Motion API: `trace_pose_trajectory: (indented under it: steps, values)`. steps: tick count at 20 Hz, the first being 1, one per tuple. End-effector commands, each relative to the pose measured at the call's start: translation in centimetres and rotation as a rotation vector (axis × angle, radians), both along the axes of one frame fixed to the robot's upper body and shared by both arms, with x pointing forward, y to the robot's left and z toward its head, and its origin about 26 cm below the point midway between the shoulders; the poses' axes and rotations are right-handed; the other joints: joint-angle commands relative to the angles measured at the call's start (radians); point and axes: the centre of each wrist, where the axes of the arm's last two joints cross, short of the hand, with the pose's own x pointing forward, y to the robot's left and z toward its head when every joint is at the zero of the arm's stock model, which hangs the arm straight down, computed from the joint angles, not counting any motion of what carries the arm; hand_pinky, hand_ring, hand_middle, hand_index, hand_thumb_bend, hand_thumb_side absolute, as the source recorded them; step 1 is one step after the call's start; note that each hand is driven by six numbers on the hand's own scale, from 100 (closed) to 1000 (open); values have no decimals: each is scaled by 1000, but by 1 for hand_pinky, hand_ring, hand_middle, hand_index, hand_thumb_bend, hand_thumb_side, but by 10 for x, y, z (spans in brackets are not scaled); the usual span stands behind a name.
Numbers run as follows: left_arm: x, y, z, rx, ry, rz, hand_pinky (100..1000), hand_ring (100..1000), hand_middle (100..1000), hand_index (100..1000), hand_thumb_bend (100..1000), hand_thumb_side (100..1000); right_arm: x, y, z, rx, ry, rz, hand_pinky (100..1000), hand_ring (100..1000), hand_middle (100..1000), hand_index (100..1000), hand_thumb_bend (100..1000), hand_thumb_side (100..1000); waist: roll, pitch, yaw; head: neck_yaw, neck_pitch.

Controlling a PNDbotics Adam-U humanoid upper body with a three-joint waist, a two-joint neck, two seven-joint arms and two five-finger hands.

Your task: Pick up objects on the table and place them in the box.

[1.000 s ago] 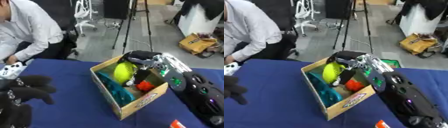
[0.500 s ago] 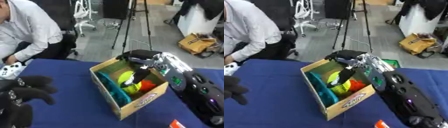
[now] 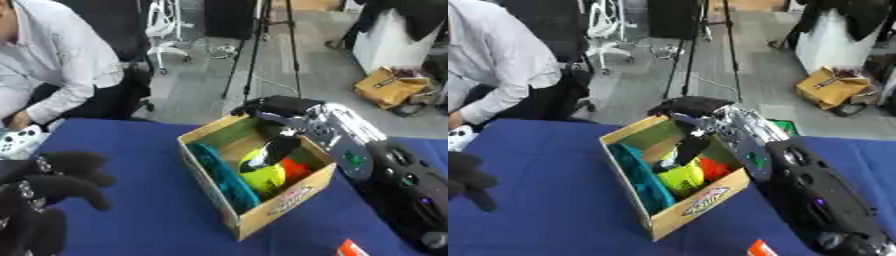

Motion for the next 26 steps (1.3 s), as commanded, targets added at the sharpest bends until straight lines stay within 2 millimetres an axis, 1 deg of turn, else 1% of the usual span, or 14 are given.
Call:
trace_pose_trajectory:
  steps: [1, 2, 3, 7, 9, 10, 12, 15, 16, 19, 23, 24, 25, 26]
  values:
    - [-3, 3, 3, -1, -10, 3, 508, 694, 757, 723, 100, 532, -18, -7, 30, 30, -101, 31, 923, 812, 865, 990, 723, 612, 9, -39, -7, 7, 2]
    - [-2, 5, 1, -2, -3, 11, 508, 694, 757, 723, 100, 533, -28, -8, 36, 51, -139, 65, 921, 810, 863, 988, 721, 619, 12, -45, -16, 13, 10]
    - [-3, 6, 0, -3, 1, 16, 508, 694, 757, 723, 100, 533, -38, -8, 41, 75, -169, 92, 897, 785, 831, 961, 679, 633, 14, -50, -22, 17, 16]
    - [-3, 8, -4, -11, 17, 26, 510, 694, 757, 724, 100, 535, -93, -11, 57, 229, -337, 213, 874, 760, 804, 915, 658, 670, 27, -69, -50, 38, 40]
    - [-3, 8, -5, -17, 23, 29, 511, 694, 757, 724, 100, 535, -121, -13, 58, 291, -409, 258, 865, 756, 800, 900, 599, 752, 37, -79, -64, 54, 52]
    - [-3, 8, -5, -23, 25, 30, 513, 693, 756, 724, 100, 536, -135, -14, 56, 314, -447, 286, 854, 742, 791, 895, 538, 830, 44, -85, -75, 66, 59]
    - [-3, 7, -6, -33, 29, 29, 514, 693, 756, 725, 100, 536, -156, -16, 51, 356, -504, 324, 839, 700, 782, 889, 526, 865, 57, -95, -91, 82, 73]
    - [-3, 7, -6, -45, 35, 28, 516, 697, 756, 727, 100, 537, -161, -22, 46, 404, -558, 353, 834, 692, 779, 889, 498, 912, 70, -106, -106, 96, 93]
    - [-3, 7, -7, -55, 41, 31, 517, 700, 757, 730, 100, 540, -161, -26, 45, 445, -594, 358, 836, 702, 774, 886, 476, 937, 81, -116, -120, 115, 114]
    - [-3, 9, -9, -87, 55, 44, 521, 704, 761, 738, 100, 546, -160, -42, 38, 557, -716, 363, 840, 715, 771, 887, 413, 979, 103, -137, -158, 172, 154]
    - [-3, 11, -11, -130, 66, 57, 526, 711, 772, 752, 100, 557, -158, -58, 25, 636, -829, 358, 845, 733, 769, 883, 378, 1000, 122, -154, -198, 235, 189]
    - [-3, 11, -12, -144, 70, 60, 538, 735, 804, 794, 100, 582, -158, -61, 22, 649, -853, 358, 848, 754, 754, 876, 299, 1000, 127, -157, -210, 255, 197]
    - [-3, 12, -13, -165, 75, 65, 538, 735, 804, 794, 100, 582, -158, -64, 18, 664, -890, 364, 848, 754, 754, 876, 299, 1000, 132, -161, -225, 278, 205]
    - [-3, 12, -13, -185, 77, 69, 545, 743, 816, 809, 100, 599, -157, -68, 14, 685, -930, 369, 841, 758, 749, 864, 202, 1000, 135, -165, -240, 293, 211]
